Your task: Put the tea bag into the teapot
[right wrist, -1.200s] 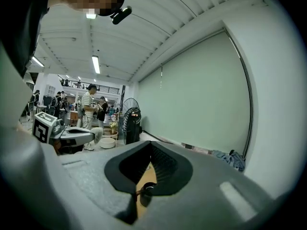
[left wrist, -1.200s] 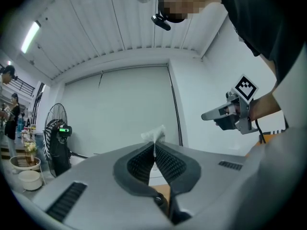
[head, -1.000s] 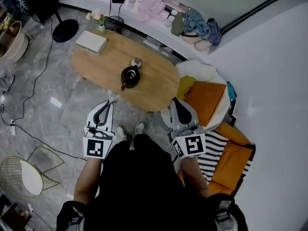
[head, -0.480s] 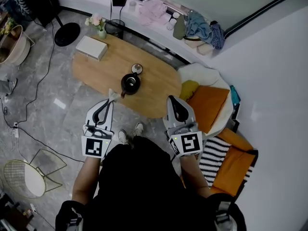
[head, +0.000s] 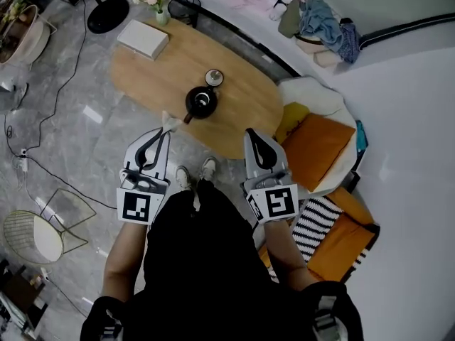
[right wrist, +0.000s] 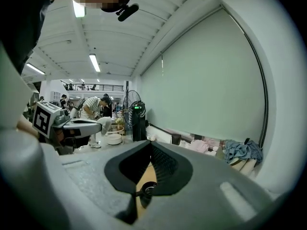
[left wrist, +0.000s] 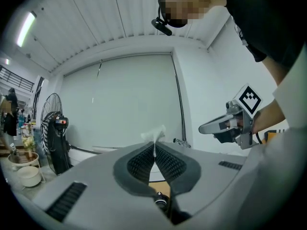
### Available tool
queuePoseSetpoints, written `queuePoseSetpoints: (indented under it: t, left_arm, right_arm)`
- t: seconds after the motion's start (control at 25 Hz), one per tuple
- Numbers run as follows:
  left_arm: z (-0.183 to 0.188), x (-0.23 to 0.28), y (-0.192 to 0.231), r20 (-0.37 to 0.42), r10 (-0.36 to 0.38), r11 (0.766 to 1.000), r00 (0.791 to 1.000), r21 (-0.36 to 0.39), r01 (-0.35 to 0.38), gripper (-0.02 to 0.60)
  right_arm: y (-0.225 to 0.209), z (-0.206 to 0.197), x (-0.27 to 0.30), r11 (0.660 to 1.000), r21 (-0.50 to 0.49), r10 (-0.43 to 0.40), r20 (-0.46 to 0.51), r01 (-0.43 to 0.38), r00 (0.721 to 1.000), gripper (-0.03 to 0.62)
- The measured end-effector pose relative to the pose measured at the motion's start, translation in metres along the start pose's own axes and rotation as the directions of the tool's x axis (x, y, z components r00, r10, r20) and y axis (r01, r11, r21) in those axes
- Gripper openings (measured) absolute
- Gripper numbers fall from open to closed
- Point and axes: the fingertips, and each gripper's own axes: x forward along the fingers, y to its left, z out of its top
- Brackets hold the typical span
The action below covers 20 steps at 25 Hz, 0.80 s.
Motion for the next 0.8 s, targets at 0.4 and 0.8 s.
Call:
queuePoseSetpoints:
  t: [0.4, 0.8]
  left_arm:
    - [-0.051, 0.030, 0.006, -0.077, 0.011, 1.000, 0.997, -0.007, -0.012, 0.008]
    - [-0.110, 0.062, 0.016, -0.141, 0.008, 1.000, 0.990, 0.003, -0.008, 0.009]
  right_arm:
    - [-0.006, -0.050, 0.016, 0.997, 0.067, 0.039, -0.050, -0.036, 0.998, 0.005]
    - [-0.013, -0.112, 0.031, 0.991, 0.127, 0.053, -0.099, -0.040, 0.994, 0.005]
